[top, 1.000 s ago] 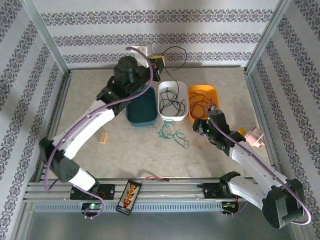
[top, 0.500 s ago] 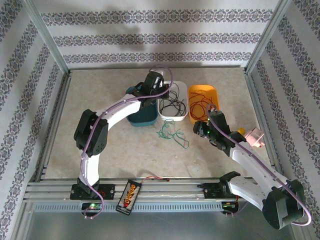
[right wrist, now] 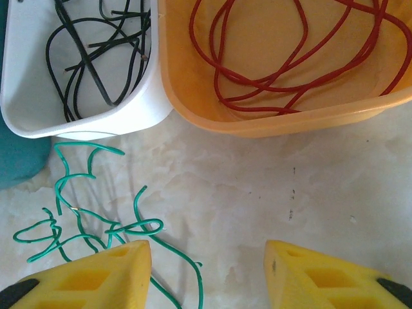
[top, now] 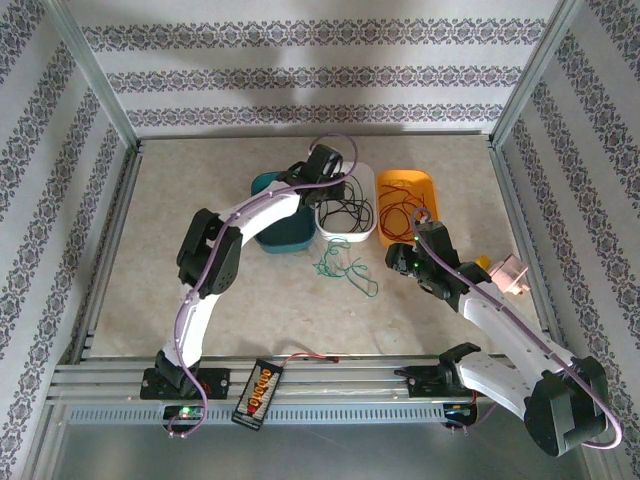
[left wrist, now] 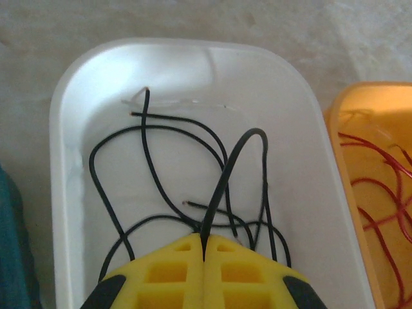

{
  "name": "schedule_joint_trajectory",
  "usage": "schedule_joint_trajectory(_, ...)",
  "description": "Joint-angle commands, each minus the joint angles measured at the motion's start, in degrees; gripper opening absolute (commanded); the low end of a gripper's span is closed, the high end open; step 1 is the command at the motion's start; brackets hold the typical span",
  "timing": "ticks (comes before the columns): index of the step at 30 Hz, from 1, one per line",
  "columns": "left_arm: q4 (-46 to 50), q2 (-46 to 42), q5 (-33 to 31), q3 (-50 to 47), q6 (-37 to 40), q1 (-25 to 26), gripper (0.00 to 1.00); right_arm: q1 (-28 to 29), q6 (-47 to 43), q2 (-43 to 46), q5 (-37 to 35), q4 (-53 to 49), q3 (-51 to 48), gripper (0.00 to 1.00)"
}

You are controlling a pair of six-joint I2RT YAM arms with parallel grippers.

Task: Untangle the cables

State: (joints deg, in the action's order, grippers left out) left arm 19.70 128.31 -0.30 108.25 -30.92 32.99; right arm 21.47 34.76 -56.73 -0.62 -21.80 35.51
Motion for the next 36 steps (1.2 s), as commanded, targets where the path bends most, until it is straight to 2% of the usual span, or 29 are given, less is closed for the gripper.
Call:
schedule_joint_trajectory(1, 10.8, 4.5, -5.9, 7.9, -0.2, -0.2, 0.00, -0.5, -0.8, 0.4, 0.1, -1.7, 0.6, 0.49)
schedule_joint_trajectory(5, 15.6, 7.8, -10.2, 13.1, -1.2, -0.5, 0.00, -0.5, -1.3, 0.6, -0.2, -2.4, 1.2, 0.49)
schedule_joint_trajectory(7, 16.7, 8.7, -11.0, 14.6, -1.4, -0.6, 0.06, -0.5, -1.5, 0.6, -0.4, -2.5, 1.4, 0.50)
schedule_joint_trajectory(8, 17.3, 9.0, -11.0, 15.6, -1.4, -0.6, 0.12, -0.5, -1.5, 0.5, -0.3, -2.5, 1.5, 0.50)
schedule_joint_trajectory(12, 17.5, 9.6, -10.1, 18.9, -1.0, -0.6, 0.53, -0.5, -1.4, -0.2, 0.0, -2.5, 1.8, 0.50)
schedule_joint_trajectory(14, 18.0, 9.5, -9.8, 20.7, -0.8, -0.6, 0.66, -0.5, -1.3, -0.2, 0.0, -2.4, 1.8, 0.50)
schedule_joint_trajectory(16, 18.2, 8.9, -9.0, 22.2, -0.5, -0.6, 0.71, -0.5, -1.1, -0.1, 0.1, -2.4, 1.7, 0.50)
schedule_joint_trajectory(21, 15.2, 3.3, -5.6, 20.4, 1.1, 0.2, 0.72, -0.5, -1.3, -0.3, 1.0, -2.1, 1.1, 0.50)
schedule_joint_trajectory(24, 10.0, -4.3, -3.3, 9.6, 2.0, 1.5, 0.72, -0.2, -1.5, -1.8, 2.9, -1.9, 0.7, 0.50)
schedule_joint_trajectory(28, -5.6, -17.8, 0.9, -16.4, 0.7, 3.4, 0.73, 1.5, -2.0, -6.1, 7.2, -0.3, 0.4, 0.50)
schedule_joint_trajectory(31, -15.3, -26.1, 4.9, -32.5, -0.6, 4.5, 0.78, 4.5, -3.9, -11.1, 7.9, -0.3, 2.0, 0.50)
schedule_joint_trajectory(36, -16.7, -32.5, 9.1, -45.7, 3.9, 8.7, 0.80, 7.8, -6.1, -17.7, 6.8, -1.0, 5.1, 0.50)
